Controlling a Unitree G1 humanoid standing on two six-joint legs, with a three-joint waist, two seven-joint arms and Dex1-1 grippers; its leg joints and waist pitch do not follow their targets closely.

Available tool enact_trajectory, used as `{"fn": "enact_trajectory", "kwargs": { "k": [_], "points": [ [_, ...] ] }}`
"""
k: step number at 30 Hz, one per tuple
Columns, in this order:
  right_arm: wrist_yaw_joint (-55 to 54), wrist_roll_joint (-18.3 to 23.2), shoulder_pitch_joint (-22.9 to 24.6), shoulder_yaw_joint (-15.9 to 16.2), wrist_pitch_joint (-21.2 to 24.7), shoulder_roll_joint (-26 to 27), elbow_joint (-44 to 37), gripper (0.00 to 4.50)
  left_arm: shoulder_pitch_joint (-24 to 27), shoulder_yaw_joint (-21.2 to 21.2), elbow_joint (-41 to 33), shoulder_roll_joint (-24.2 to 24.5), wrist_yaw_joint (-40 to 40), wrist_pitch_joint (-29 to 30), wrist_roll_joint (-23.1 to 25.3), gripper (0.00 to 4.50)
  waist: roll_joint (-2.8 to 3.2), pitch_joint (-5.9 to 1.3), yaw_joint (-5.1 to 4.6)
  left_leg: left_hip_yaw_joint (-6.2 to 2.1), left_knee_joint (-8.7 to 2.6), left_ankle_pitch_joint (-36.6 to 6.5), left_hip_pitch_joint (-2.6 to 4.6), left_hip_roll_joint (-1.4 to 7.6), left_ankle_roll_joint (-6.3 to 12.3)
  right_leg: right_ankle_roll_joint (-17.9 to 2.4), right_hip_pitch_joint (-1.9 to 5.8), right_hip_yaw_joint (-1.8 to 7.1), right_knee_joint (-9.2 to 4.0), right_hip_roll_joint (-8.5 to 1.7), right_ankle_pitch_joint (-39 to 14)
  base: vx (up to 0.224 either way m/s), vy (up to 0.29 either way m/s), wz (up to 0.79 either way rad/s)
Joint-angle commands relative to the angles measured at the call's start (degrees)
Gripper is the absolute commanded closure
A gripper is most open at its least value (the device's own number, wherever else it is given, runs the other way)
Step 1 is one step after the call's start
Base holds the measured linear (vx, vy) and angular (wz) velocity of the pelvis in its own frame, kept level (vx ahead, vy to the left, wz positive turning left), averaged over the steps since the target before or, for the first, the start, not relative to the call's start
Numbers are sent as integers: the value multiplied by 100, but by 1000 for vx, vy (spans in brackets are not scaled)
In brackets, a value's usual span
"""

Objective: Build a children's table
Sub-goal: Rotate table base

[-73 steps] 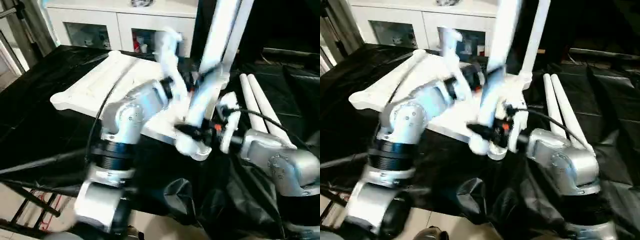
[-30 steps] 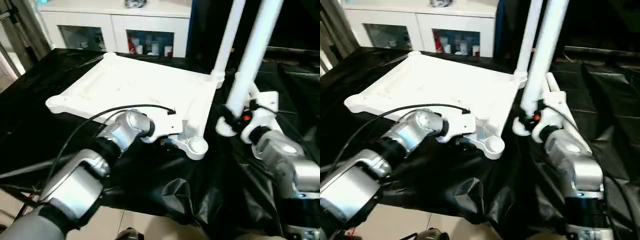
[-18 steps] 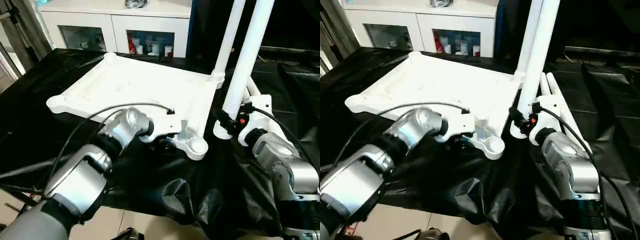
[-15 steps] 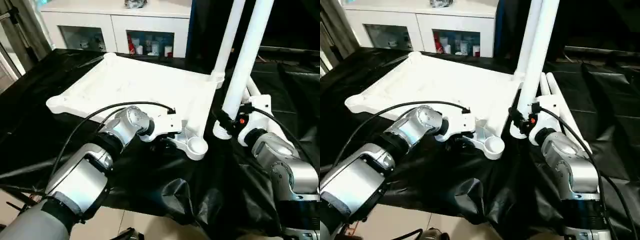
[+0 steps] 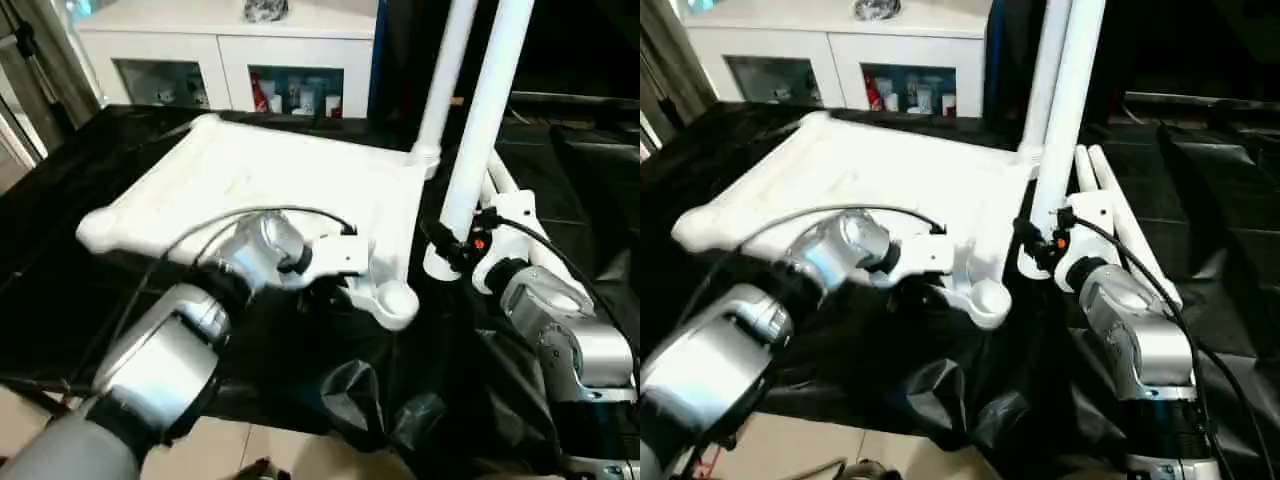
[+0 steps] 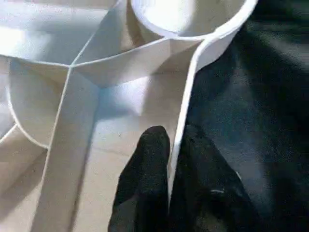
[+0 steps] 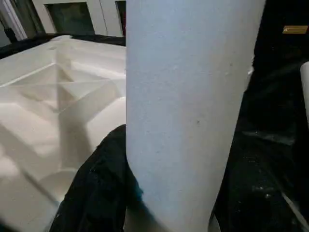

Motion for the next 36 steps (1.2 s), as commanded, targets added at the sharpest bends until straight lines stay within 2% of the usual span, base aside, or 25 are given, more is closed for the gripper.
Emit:
{"fn": "enact_trajectory", "kwargs": {
  "k": [1, 2, 3, 5, 6, 7, 8, 9, 11, 12, 14, 17, 20, 22, 23, 25, 26, 27, 28, 29, 30, 33, 35, 36],
  "points": [
    [14, -9, 16, 3, -100, -6, -197, 259, 482, -156, -305, 75, -158, 487, 4, 416, -100, -390, 32, -157, -396, -1242, 80, 326, 184, -1236, 336, 269, -449, -535, -1538, 0, 0, 0],
    [14, -9, 18, 3, -100, -5, -198, 259, 521, -158, -370, 84, -162, 525, 3, 425, -92, -395, 32, -154, -402, -1289, 99, 334, 168, -1183, 320, 272, -467, -533, -1674, 0, 0, 0],
    [17, -13, 29, 18, -102, 13, -196, 259, 820, -50, -793, 86, 57, 929, -63, 432, -92, -393, 18, -151, -410, -1325, 96, 328, 149, -1137, 312, 265, -467, -512, -1761, 0, 0, 0],
    [19, -19, 32, 38, -105, 32, -185, 259, 1071, 142, -1133, 45, 382, 1300, -152, 432, -99, -377, 1, -163, -425, -1410, 95, 334, 137, -1099, 303, 262, -480, -515, -1906, 0, 0, 0],
    [19, -22, 30, 44, -106, 38, -180, 259, 1148, 216, -1250, 31, 488, 1415, -178, 442, -93, -365, -12, -153, -420, -1511, 111, 311, 137, -1014, 276, 256, -521, -507, -2184, 0, 0, 0],
    [23, -20, 19, 56, -95, 44, -181, 259, 1211, 325, -1333, 7, 681, 1563, -189, 442, -133, -363, -25, -147, -424, -1586, 123, 307, 115, -920, 270, 259, -544, -498, -2412, 0, 0, 0],
    [23, -20, 19, 56, -95, 44, -181, 259, 1211, 325, -1333, 7, 681, 1563, -189, 442, -112, -354, -19, -158, -433, -1609, 119, 303, 115, -879, 264, 256, -556, -502, -2518, 0, 0, 0],
    [31, -18, 5, 67, -84, 51, -179, 259, 1265, 448, -1409, -14, 905, 1709, -174, 447, -135, -336, -32, -160, -444, -1698, 126, 295, 100, -749, 253, 251, -588, -502, -2804, 0, 0, 0],
    [41, -17, -9, 77, -77, 56, -174, 259, 1303, 528, -1468, -20, 1050, 1806, -158, 448, -131, -328, -45, -165, -446, -1803, 142, 281, 72, -619, 234, 243, -631, -503, -3088, 0, 0, 0],
    [74, -17, -48, 102, -68, 78, -146, 259, 1403, 696, -1709, 9, 1306, 2087, -62, 449, -174, -322, -78, -181, -466, -1864, 125, 271, 39, -464, 244, 230, -656, -502, -3299, 0, 0, 0],
    [86, -19, -63, 113, -67, 86, -137, 259, 1444, 741, -1841, 32, 1398, 2245, -3, 450, -148, -316, -137, -199, -476, -1891, 103, 265, 28, -392, 238, 221, -665, -500, -3387, 0, 0, 0],
    [79, 36, -111, 108, -20, 153, -143, 259, 1430, 909, -1966, 37, 1770, 2579, 85, 450, -151, -311, -256, -202, -469, -1937, 89, 225, 34, -297, 226, 193, -702, -473, -3487, 0, 0, 0],
    [64, 73, -120, 100, 23, 189, -161, 259, 1424, 950, -1980, 43, 1857, 2567, 86, 450, -161, -325, -299, -202, -472, -1838, 66, 215, 79, -278, 247, 190, -709, -466, -3385, 0, 0, 0],
    [26, 119, -114, 96, 106, 242, -199, 259, 1455, 958, -2062, 70, 1902, 2468, 63, 450, -141, -347, -293, -196, -490, -1639, 56, 235, 138, -392, 263, 202, -683, -462, -2973, 0, 0, 0],
    [-32, 179, -109, 74, 239, 296, -229, 259, 1500, 962, -2116, 101, 1874, 2099, -11, 450, -136, -357, -287, -190, -491, -1596, 78, 242, 167, -463, 248, 208, -683, -458, -2791, 0, 0, 0],
    [-68, 220, -106, 51, 339, 337, -248, 259, 1561, 962, -2223, 124, 1850, 1839, -72, 450, -135, -376, -291, -183, -500, -1489, 67, 259, 181, -571, 267, 220, -644, -451, -2470, 0, 0, 0],
    [-79, 251, -113, 23, 390, 377, -243, 259, 1643, 993, -2357, 130, 1829, 1497, -183, 450, -122, -391, -269, -163, -483, -1409, 107, 280, 190, -691, 236, 239, -617, -442, -2165, 0, 0, 0],
    [-56, 224, -123, 30, 317, 372, -233, 259, 1661, 1043, -2397, 109, 1953, 1408, -198, 450, -140, -396, -262, -152, -475, -1299, 71, 279, 215, -782, 267, 247, -582, -447, -1895, 0, 0, 0],
    [-58, 240, -149, -10, 226, 403, -229, 259, 1640, 1193, -2360, 19, 2183, 1265, -268, 450, -130, -408, -232, -143, -463, -1178, 82, 288, 226, -862, 262, 250, -546, -443, -1641, 0, 0, 0],
    [-58, 240, -149, -10, 225, 404, -229, 259, 1639, 1196, -2359, 17, 2186, 1264, -270, 450, -145, -407, -235, -133, -456, -1136, 78, 286, 237, -909, 262, 252, -531, -440, -1533, 0, 0, 0],
    [-85, 248, -175, -35, 220, 421, -237, 259, 1614, 1329, -2331, -60, 2241, 1265, -386, 400, -137, -435, -213, -130, -437, -980, 66, 278, 266, -971, 287, 248, -493, -448, -1300, 0, 0, 0],
    [-72, 239, -236, -43, 193, 422, -247, 259, 1605, 1501, -2378, -112, 2276, 1224, -560, 381, -165, -470, -197, -122, -383, -494, 8, 269, 452, -1125, 299, 239, -401, -438, -581, 0, 0, 0],
    [71, 300, -265, -13, 164, 391, -267, 259, 1596, 1609, -2352, -104, 2363, 1121, -629, 367, -167, -447, -186, -108, -380, -565, 4, 263, 521, -1150, 289, 235, -418, -440, -635, 0, 0, 0],
    [71, 300, -265, -13, 164, 391, -267, 259, 1596, 1609, -2352, -104, 2363, 1121, -629, 358, -160, -437, -174, -107, -383, -655, 10, 264, 518, -1119, 290, 230, -442, -446, -840, 0, 0, 0]
  ]
}}
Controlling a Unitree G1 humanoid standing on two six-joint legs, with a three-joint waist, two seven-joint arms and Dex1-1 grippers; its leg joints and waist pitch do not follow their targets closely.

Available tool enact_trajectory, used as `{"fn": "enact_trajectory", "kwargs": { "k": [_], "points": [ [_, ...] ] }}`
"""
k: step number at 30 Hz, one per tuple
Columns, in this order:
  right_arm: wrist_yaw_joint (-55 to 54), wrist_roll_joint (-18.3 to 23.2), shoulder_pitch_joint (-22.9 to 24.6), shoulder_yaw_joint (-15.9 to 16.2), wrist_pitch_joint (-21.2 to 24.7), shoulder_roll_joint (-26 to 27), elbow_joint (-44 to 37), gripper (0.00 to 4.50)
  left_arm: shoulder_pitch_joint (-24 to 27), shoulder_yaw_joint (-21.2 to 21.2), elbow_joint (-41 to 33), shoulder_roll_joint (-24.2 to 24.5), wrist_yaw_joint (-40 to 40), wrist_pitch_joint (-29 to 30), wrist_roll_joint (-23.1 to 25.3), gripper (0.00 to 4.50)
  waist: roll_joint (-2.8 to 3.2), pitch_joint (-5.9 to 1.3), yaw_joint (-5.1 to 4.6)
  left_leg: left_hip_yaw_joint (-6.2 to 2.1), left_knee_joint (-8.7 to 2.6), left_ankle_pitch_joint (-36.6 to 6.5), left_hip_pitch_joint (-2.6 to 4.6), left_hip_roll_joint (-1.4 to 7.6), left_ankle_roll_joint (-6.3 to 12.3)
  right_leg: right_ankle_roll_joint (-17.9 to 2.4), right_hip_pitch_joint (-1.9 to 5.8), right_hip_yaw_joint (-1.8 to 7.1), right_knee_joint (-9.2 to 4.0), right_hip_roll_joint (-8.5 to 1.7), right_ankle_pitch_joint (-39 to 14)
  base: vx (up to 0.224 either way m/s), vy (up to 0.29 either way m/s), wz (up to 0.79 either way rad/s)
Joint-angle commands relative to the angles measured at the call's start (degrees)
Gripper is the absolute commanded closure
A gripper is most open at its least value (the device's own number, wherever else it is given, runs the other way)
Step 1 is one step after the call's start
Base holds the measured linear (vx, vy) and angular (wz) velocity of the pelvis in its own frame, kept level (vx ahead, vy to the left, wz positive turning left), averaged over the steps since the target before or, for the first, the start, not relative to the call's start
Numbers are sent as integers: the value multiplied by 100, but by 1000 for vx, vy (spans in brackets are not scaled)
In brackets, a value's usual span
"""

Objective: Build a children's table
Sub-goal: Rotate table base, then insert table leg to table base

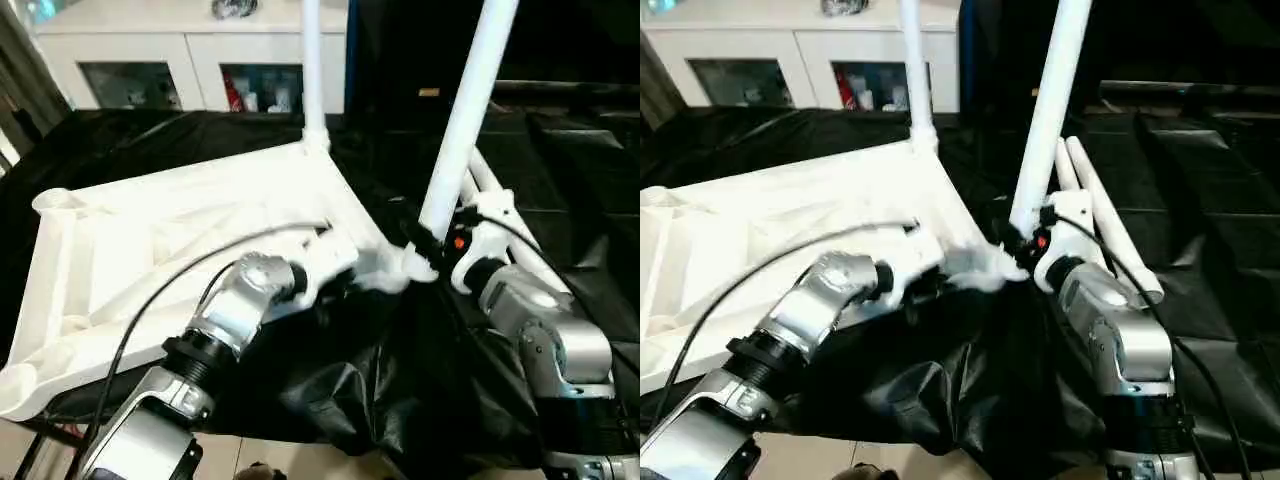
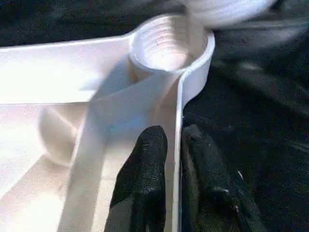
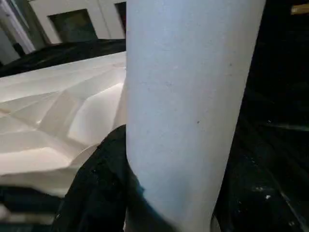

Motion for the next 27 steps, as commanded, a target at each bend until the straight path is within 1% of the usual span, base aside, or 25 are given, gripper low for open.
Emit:
{"fn": "enact_trajectory", "kwargs": {
  "k": [1, 2, 3, 4, 5, 6, 9, 11, 15, 16, 18, 19, 20, 21, 23, 24, 25, 26, 27],
  "points": [
    [147, 45, -99, 8, -133, -44, -266, 259, -56, 161, -49, 102, 60, -70, -62, 355, -130, -435, 58, -106, -317, -696, 65, 280, 460, -1075, 364, 250, -372, -442, -962, 0, 0, 0],
    [240, 1, -97, 91, -204, -95, -273, 259, -54, 170, -33, 148, 0, -98, -80, 355, -143, -418, 74, -112, -335, -852, 80, 291, 386, -967, 353, 250, -405, -449, -1332, 0, 0, 0],
    [335, -51, -86, 162, -357, -127, -275, 259, -47, 167, -22, 192, -64, -113, -91, 355, -134, -411, 77, -115, -347, -938, 86, 302, 330, -894, 341, 254, -417, -446, -1493, 0, 0, 0],
    [405, -116, -78, 218, -526, -148, -264, 259, -44, 164, 17, 240, -113, -159, -102, 355, -145, -414, 81, -114, -347, -962, 94, 308, 309, -860, 333, 256, -426, -450, -1535, 0, 0, 0],
    [444, -155, -73, 247, -632, -158, -254, 259, -44, 165, 45, 265, -138, -186, -111, 355, -144, -410, 78, -115, -350, -967, 94, 309, 287, -843, 331, 260, -419, -444, -1549, 0, 0, 0],
    [446, -156, -72, 247, -637, -159, -252, 259, -43, 166, 49, 268, -148, -181, -114, 355, -139, -404, 84, -117, -359, -991, 100, 311, 259, -826, 319, 262, -420, -441, -1583, 0, 0, 0],
    [455, -130, -93, 197, -641, -156, -151, 259, -25, 177, 171, 322, -336, -209, -187, 355, -145, -404, 99, -119, -367, -1026, 106, 313, 214, -853, 320, 272, -417, -446, -1592, 0, 0, 0],
    [460, -115, -101, 178, -639, -153, -127, 259, -30, 207, 230, 310, -365, -226, -233, 355, -148, -406, 100, -120, -364, -1023, 102, 305, 208, -864, 324, 271, -407, -448, -1570, 0, 0, 0],
    [468, -90, -123, 115, -660, -143, -90, 259, -108, 180, 520, 240, -550, -528, -342, 355, -159, -416, 112, -114, -355, -964, 94, 298, 228, -878, 331, 279, -404, -456, -1450, 0, 0, 0],
    [481, -92, -125, 111, -698, -155, -57, 259, -159, 195, 606, 169, -594, -568, -402, 355, -149, -417, 110, -112, -351, -947, 94, 293, 235, -877, 328, 277, -401, -448, -1431, 0, 0, 0],
    [485, -94, -126, 109, -721, -162, -38, 259, -193, 201, 657, 127, -610, -581, -428, 355, -155, -427, 115, -112, -344, -897, 92, 300, 248, -909, 341, 279, -388, -458, -1330, 0, 0, 0],
    [489, -101, -124, 104, -766, -175, -8, 259, -262, 200, 768, 59, -629, -609, -437, 355, -138, -424, 116, -107, -339, -887, 94, 296, 263, -936, 334, 277, -393, -453, -1296, 0, 0, 0],
    [488, -106, -127, 97, -781, -185, 4, 259, -339, 184, 909, 13, -600, -670, -407, 355, -147, -426, 114, -106, -336, -894, 94, 293, 268, -937, 337, 275, -397, -452, -1289, 0, 0, 0],
    [481, -112, -128, 89, -789, -194, 10, 259, -425, 161, 1073, -32, -556, -735, -363, 355, -140, -432, 120, -101, -331, -899, 107, 286, 272, -925, 334, 273, -404, -446, -1300, 0, 0, 0],
    [480, -116, -127, 84, -791, -200, 9, 259, -492, 134, 1211, -59, -525, -813, -321, 355, -149, -432, 140, -111, -333, -883, 95, 292, 276, -926, 354, 273, -400, -462, -1302, 0, 0, 0],
    [481, -122, -120, 79, -790, -207, -1, 259, -578, 89, 1403, -92, -475, -924, -258, 355, -142, -438, 144, -108, -319, -828, 87, 281, 306, -911, 356, 270, -398, -448, -1214, 0, 0, 0],
    [481, -122, -120, 79, -790, -207, -1, 259, -578, 89, 1403, -92, -475, -924, -258, 355, -145, -441, 152, -110, -320, -811, 92, 287, 315, -922, 359, 270, -390, -452, -1177, 0, 0, 0],
    [483, -134, -114, 81, -792, -214, -11, 259, -625, 73, 1523, -110, -457, -990, -224, 355, -152, -439, 149, -113, -322, -792, 82, 287, 325, -931, 367, 268, -385, -455, -1155, 0, 0, 0],
    [491, -135, -99, 80, -789, -223, -32, 259, -675, 53, 1651, -128, -407, -1058, -171, 355, -135, -440, 145, -111, -317, -797, 83, 276, 342, -908, 360, 260, -400, -440, -1187, 0, 0, 0]
  ]
}}
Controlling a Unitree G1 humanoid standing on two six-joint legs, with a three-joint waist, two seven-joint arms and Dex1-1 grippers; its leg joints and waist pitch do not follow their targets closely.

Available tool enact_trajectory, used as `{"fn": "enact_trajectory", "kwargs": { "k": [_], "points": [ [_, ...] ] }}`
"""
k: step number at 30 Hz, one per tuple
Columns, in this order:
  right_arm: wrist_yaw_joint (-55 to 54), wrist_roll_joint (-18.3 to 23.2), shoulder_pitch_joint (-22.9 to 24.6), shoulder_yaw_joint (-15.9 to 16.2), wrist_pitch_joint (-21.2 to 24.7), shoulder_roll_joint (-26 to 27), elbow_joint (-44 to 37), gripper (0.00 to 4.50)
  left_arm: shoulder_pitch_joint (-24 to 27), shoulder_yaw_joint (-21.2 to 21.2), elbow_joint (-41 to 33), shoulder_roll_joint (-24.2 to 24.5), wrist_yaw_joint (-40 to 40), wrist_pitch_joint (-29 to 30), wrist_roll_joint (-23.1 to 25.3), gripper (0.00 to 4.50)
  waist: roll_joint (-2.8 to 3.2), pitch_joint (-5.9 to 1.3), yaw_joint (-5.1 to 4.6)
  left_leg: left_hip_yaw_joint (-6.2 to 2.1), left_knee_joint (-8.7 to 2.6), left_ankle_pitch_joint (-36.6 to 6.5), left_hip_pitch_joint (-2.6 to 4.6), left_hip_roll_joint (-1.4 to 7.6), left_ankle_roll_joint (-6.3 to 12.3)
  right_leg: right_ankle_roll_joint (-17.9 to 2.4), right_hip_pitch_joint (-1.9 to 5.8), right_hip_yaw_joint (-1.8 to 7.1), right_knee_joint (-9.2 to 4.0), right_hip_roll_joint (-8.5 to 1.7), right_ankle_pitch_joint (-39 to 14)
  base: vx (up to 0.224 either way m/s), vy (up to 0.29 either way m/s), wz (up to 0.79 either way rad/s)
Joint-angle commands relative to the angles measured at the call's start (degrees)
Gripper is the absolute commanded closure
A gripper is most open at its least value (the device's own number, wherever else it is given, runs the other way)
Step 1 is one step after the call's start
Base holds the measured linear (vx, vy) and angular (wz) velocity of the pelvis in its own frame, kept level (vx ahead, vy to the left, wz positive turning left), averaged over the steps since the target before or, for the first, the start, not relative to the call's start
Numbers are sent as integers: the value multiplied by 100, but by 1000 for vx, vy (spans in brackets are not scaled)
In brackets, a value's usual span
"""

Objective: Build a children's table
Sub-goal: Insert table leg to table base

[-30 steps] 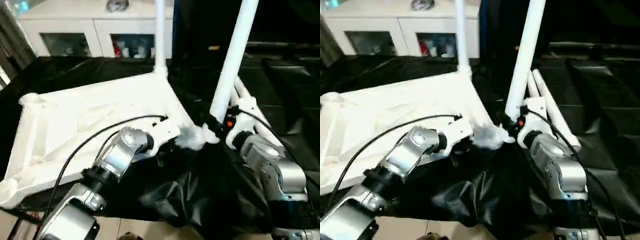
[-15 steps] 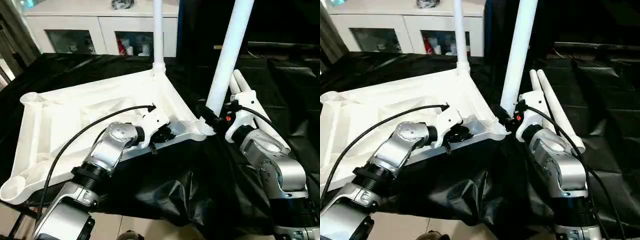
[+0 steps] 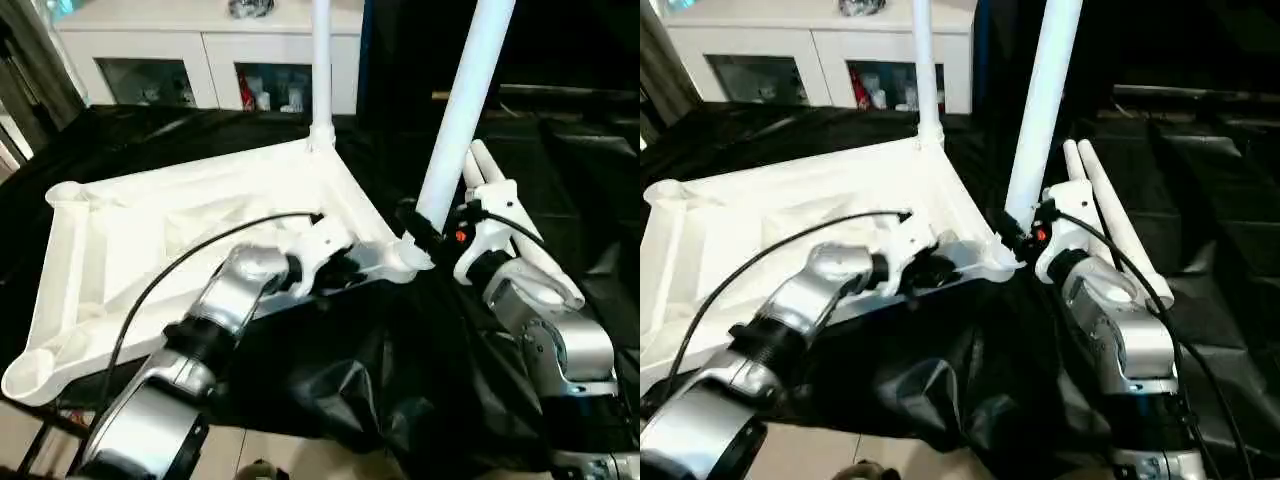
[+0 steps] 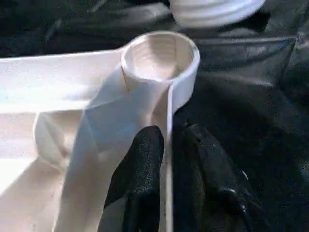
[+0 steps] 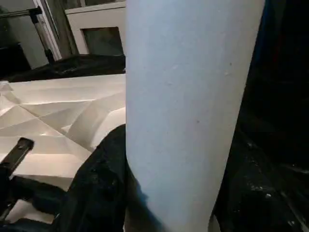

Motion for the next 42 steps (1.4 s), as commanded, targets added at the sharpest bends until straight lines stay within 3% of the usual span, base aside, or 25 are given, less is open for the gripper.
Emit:
{"fn": "enact_trajectory", "kwargs": {
  "k": [1, 7, 12, 14, 15, 23, 24, 29, 30, 35, 37, 42],
  "points": [
    [50, -47, -80, -72, -92, -44, -90, 259, -95, -74, 231, 11, 76, -114, 123, 355, -122, -444, 27, -112, -339, -806, 80, 278, 361, -908, 352, 254, -399, -446, -1226, 0, 0, 0],
    [84, -40, -38, -63, -125, -90, -100, 259, -227, -84, 657, -29, 24, -246, 166, 355, -111, -447, 36, -115, -338, -845, 92, 291, 370, -982, 354, 250, -397, -452, -1228, 0, 0, 0],
    [154, -26, -91, -14, -113, -106, -32, 259, -320, -30, 972, -42, -67, -389, 134, 392, -101, -436, 46, -126, -352, -928, 91, 297, 340, -950, 358, 247, -417, -461, -1383, 0, 0, 0],
    [281, -63, -152, 91, -103, -153, 105, 259, -315, 6, 966, -41, -139, -406, 98, 402, -113, -434, 41, -126, -354, -994, 101, 298, 319, -955, 360, 245, -421, -463, -1448, 0, 0, 0],
    [328, -77, -173, 128, -98, -170, 154, 259, -315, 17, 972, -42, -169, -423, 86, 428, -110, -433, 37, -121, -348, -1017, 101, 293, 315, -971, 360, 247, -431, -468, -1488, 0, 0, 0],
    [689, -209, -639, 266, -408, -128, 1150, 259, -199, -55, 926, 43, -480, -522, 77, 450, -127, -453, 39, -109, -323, -817, 95, 301, 405, -1178, 368, 249, -372, -477, -1092, 0, 0, 0],
    [819, -226, -741, 326, -470, -113, 1363, 259, -109, -76, 771, 74, -603, -476, 42, 450, -162, -453, 40, -111, -324, -796, 90, 302, 426, -1202, 378, 244, -357, -488, -1097, 0, 0, 0],
    [1106, -215, -836, 422, -499, -124, 1623, 259, 63, -186, 419, 178, -754, -442, 117, 450, -158, -440, 57, -102, -327, -793, 99, 326, 480, -1206, 358, 249, -362, -485, -1200, 0, 0, 0],
    [1250, -168, -842, 429, -491, -124, 1706, 259, 141, -219, 265, 215, -797, -431, 137, 450, -185, -439, 79, -105, -330, -813, 97, 335, 463, -1179, 368, 251, -355, -501, -1291, 0, 0, 0],
    [1511, -230, -851, 484, -696, -151, 2100, 259, 384, -236, -211, 316, -798, -343, 121, 450, -177, -437, 93, -101, -339, -843, 110, 348, 408, -1134, 339, 257, -362, -496, -1353, 0, 0, 0],
    [1519, -301, -830, 509, -821, -156, 2251, 259, 554, -218, -558, 401, -838, -191, 82, 450, -202, -437, 101, -103, -344, -827, 103, 347, 397, -1134, 348, 255, -349, -501, -1358, 0, 0, 0],
    [1552, -365, -841, 507, -894, -139, 2400, 259, 672, -222, -824, 477, -879, -62, 52, 450, -190, -430, 64, -105, -353, -866, 98, 342, 381, -1125, 340, 251, -360, -488, -1404, 0, 0, 0]
  ]
}}
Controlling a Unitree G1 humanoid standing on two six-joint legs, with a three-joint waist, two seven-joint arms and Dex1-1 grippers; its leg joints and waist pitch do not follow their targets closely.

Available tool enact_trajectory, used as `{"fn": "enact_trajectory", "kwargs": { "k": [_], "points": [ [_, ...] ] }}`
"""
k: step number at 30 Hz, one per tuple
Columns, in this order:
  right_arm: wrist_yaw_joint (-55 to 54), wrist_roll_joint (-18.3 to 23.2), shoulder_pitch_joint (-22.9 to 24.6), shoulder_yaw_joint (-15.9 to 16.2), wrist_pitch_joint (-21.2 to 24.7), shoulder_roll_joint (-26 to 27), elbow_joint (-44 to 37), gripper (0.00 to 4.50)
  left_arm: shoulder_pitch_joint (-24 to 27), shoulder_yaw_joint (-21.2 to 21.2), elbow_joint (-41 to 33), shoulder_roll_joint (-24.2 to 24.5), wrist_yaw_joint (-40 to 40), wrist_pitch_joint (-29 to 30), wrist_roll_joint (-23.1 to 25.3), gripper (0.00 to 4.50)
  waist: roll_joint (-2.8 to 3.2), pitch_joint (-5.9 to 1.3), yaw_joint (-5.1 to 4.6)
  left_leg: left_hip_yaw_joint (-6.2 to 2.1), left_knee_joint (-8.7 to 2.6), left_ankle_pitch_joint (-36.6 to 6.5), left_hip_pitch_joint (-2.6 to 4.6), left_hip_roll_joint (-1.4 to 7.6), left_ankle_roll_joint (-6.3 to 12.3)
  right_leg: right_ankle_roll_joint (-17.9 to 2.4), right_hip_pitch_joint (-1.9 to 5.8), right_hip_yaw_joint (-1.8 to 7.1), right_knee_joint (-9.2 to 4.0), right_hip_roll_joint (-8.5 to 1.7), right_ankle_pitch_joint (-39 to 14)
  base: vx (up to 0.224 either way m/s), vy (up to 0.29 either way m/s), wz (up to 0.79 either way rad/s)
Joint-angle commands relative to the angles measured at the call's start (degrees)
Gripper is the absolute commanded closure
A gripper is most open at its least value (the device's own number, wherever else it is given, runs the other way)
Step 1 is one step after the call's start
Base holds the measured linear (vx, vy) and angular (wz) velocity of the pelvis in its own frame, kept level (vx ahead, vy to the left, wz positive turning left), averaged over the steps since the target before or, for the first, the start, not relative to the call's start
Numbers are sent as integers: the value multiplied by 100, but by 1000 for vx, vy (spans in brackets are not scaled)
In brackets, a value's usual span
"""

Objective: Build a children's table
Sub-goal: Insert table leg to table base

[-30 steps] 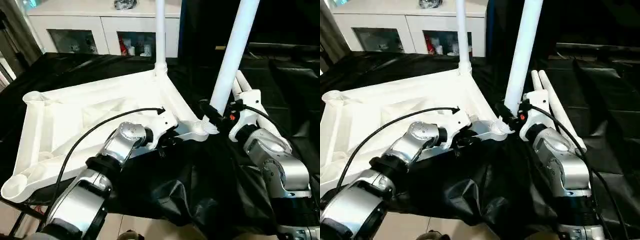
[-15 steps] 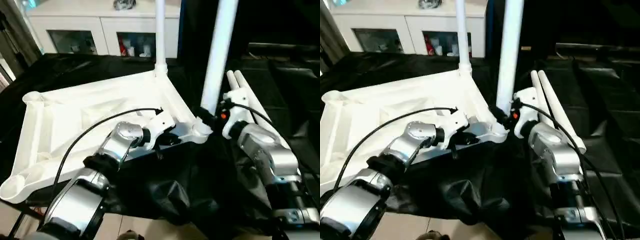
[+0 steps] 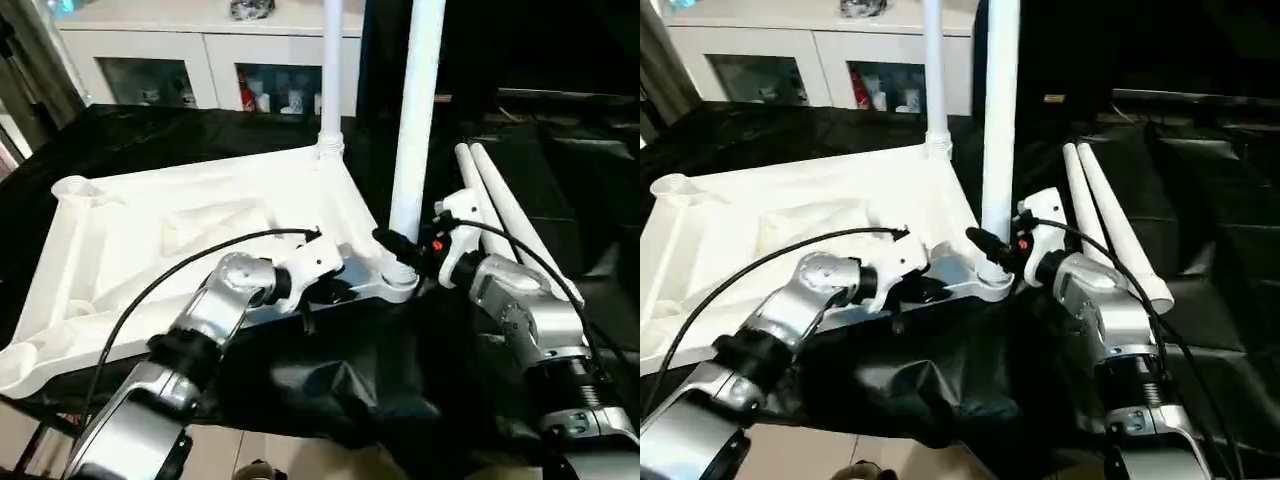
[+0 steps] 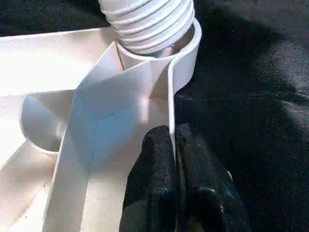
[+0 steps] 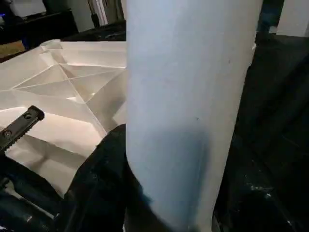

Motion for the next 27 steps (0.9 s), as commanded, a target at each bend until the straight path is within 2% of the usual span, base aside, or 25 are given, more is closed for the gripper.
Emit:
{"fn": "enact_trajectory", "kwargs": {
  "k": [1, 9, 17, 22, 25, 26, 27],
  "points": [
    [5, -177, -23, 43, -43, 7, 198, 259, 128, -62, -240, 59, -160, 113, -55, 450, -145, -433, 23, -112, -359, -858, 82, 335, 369, -1121, 328, 254, -355, -485, -1377, 0, 0, 0],
    [129, -257, 5, 116, -213, 45, 483, 259, 244, -57, -556, 105, -123, 340, -71, 450, -127, -426, -26, -118, -369, -944, 82, 333, 351, -1171, 328, 250, -364, -481, -1312, 0, 0, 0],
    [144, -33, 142, -199, -484, 200, 713, 259, 245, -45, -714, 100, -97, 510, -100, 450, -109, -432, -41, -124, -374, -1050, 98, 335, 323, -1233, 333, 254, -370, -479, -1249, 0, 0, 0],
    [142, 167, 611, -402, -662, 282, 660, 259, 185, -5, -664, 120, -48, 544, -82, 450, -80, -427, -12, -126, -382, -1133, 101, 341, 330, -1257, 329, 254, -373, -477, -1175, 0, 0, 0],
    [131, 228, 967, -510, -843, 369, 614, 259, 138, 19, -614, 141, -23, 561, -67, 450, -9, -410, 21, -145, -411, -1417, 118, 350, 245, -1217, 317, 254, -405, -482, -1411, 0, 0, 0],
    [128, 234, 1063, -539, -893, 395, 598, 259, 127, 22, -608, 148, -19, 570, -62, 450, -24, -407, 17, -145, -422, -1479, 122, 352, 222, -1194, 317, 254, -422, -479, -1468, 0, 0, 0],
    [119, 271, 1194, -584, -962, 424, 577, 259, 108, 24, -582, 155, -14, 573, -56, 450, 9, -402, 31, -156, -432, -1604, 133, 351, 175, -1169, 316, 255, -435, -486, -1582, 0, 0, 0]
  ]
}}
